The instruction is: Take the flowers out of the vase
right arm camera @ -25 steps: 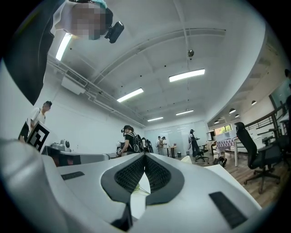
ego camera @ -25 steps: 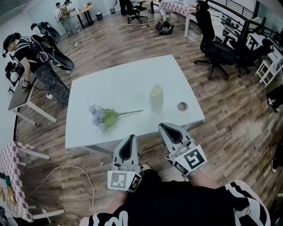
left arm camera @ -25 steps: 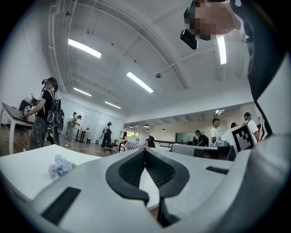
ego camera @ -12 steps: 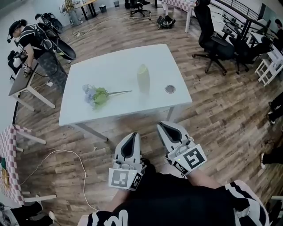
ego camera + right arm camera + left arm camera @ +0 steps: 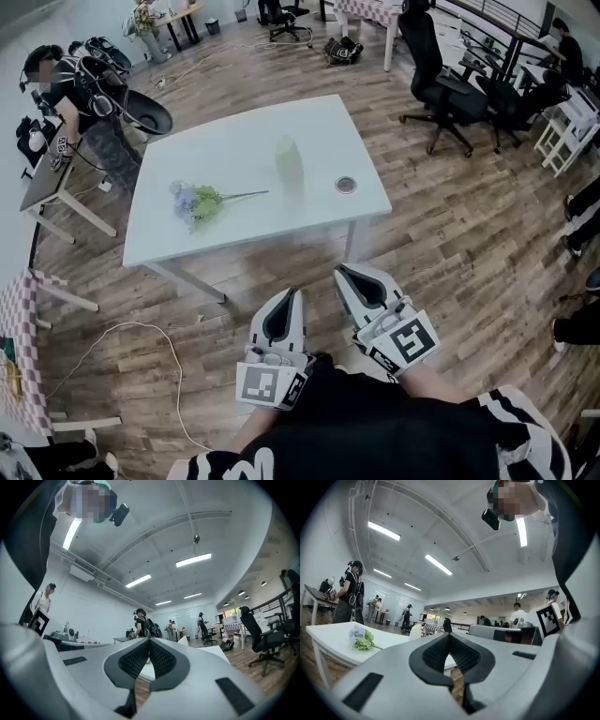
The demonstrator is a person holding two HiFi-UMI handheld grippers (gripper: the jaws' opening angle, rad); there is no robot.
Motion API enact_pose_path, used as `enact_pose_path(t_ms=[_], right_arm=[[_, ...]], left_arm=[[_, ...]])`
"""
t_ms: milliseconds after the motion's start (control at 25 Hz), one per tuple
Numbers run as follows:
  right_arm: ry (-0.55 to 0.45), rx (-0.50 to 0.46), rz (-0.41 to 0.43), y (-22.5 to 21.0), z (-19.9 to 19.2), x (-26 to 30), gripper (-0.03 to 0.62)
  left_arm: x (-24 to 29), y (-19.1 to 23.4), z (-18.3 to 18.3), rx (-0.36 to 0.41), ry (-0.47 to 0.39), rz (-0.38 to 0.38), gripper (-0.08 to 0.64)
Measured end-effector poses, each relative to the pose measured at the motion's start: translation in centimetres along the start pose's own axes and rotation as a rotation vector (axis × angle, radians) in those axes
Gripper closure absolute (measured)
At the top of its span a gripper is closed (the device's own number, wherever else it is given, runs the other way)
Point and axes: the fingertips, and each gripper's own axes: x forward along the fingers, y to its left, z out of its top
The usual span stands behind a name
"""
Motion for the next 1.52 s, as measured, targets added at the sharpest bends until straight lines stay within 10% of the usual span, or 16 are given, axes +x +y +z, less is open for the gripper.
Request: enact_pose_path(t_ms=[800,1520], right_arm=[[-0.001,0.035,0.035,3.4,-0.1,-1.2,0.574],[-0.021,0.029,0.043,17.3,1.1,-4.7,0.574]], left_arm=[[-3.9,0.0,-0.5,-0.021,-0.009,0.046,0.555],[-18.0,0.3,1.9,-0.001,-0.010,0.028,0.555]])
